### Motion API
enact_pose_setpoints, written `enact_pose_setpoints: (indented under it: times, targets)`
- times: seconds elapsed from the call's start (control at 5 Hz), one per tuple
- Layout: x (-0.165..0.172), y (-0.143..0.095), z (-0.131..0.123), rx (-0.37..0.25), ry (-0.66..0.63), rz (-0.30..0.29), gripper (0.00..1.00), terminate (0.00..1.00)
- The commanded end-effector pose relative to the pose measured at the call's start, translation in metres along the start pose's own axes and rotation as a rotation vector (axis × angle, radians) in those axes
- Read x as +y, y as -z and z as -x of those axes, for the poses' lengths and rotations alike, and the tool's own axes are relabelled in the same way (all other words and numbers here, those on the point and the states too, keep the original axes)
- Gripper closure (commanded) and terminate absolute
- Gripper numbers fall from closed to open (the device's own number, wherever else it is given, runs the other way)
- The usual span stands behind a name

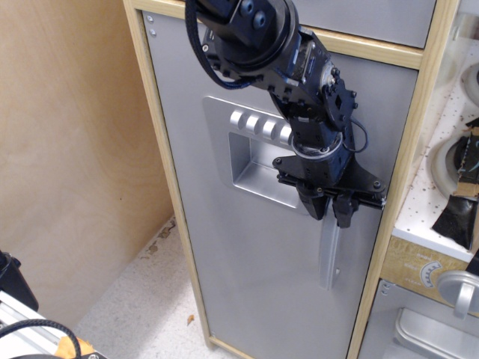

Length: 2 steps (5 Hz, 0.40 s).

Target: Open fridge

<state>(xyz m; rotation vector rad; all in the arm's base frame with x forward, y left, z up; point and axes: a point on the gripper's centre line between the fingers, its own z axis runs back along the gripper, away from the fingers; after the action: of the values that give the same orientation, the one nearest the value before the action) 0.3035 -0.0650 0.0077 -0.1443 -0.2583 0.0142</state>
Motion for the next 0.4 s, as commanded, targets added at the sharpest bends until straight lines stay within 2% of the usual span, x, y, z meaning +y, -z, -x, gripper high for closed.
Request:
enact_pose_setpoints:
  times: [0.0,0.2]
  targets:
    - [-0.009,-0.033,0.049,0.082,-0.078,-0.019,1.0,0.0]
    - [-0.009,-0.049,0.086,0.135,-0.108,-0.011,1.0,0.0]
